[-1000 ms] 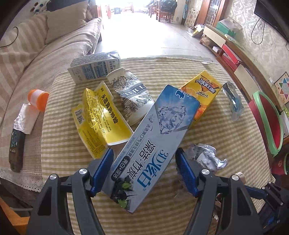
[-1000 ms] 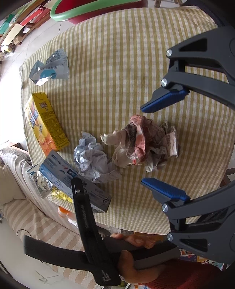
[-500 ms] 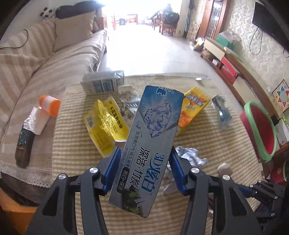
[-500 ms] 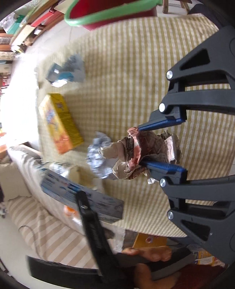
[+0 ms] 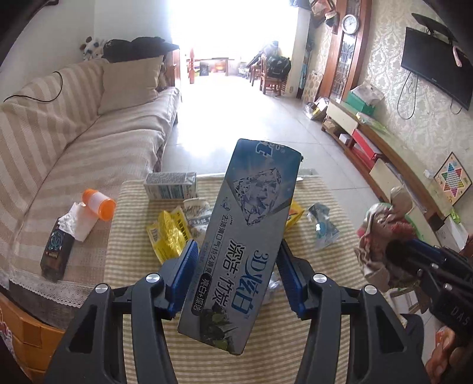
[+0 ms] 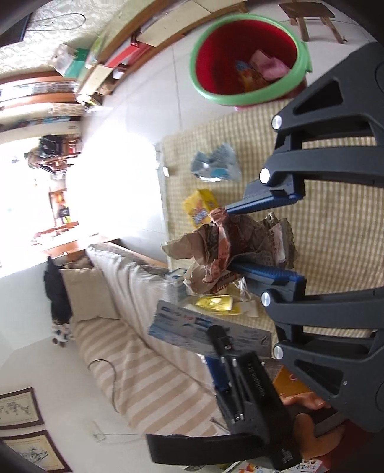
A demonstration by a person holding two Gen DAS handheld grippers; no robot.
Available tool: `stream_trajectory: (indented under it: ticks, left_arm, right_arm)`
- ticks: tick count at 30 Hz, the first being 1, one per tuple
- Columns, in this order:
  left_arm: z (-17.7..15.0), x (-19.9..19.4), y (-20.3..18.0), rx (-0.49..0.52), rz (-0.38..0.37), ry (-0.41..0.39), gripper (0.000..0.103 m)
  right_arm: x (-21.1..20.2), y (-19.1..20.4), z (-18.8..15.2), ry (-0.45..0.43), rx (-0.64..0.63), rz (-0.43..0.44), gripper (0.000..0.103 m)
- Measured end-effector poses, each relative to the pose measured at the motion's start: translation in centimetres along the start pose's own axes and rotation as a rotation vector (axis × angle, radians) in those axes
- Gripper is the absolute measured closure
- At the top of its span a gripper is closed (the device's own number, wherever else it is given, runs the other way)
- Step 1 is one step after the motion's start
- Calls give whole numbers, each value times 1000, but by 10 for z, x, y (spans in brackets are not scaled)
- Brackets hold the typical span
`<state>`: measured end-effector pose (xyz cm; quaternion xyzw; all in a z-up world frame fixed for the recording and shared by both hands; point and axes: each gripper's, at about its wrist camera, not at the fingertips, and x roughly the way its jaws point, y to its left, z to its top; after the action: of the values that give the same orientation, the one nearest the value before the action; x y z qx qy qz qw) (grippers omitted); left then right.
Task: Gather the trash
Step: 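Carry the toothpaste box and paper wad over the red bin and open both tools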
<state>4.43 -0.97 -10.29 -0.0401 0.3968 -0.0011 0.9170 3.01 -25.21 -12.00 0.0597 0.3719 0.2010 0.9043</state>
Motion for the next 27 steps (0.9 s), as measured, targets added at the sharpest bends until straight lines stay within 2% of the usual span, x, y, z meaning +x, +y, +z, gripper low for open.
stream_trajectory:
  ticks: [6, 11, 27]
  left_arm:
    - [15, -18, -11, 8, -16, -54, 52]
    - [21, -27, -18, 14, -23, -85, 51]
    - [27, -23, -49, 50, -67, -79, 51]
  right_arm:
    - [-29, -2, 17, -90, -26, -33, 70]
    - [-45, -7, 26, -132, -19, -41, 70]
    - [-57, -29, 26, -155, 1, -73, 70]
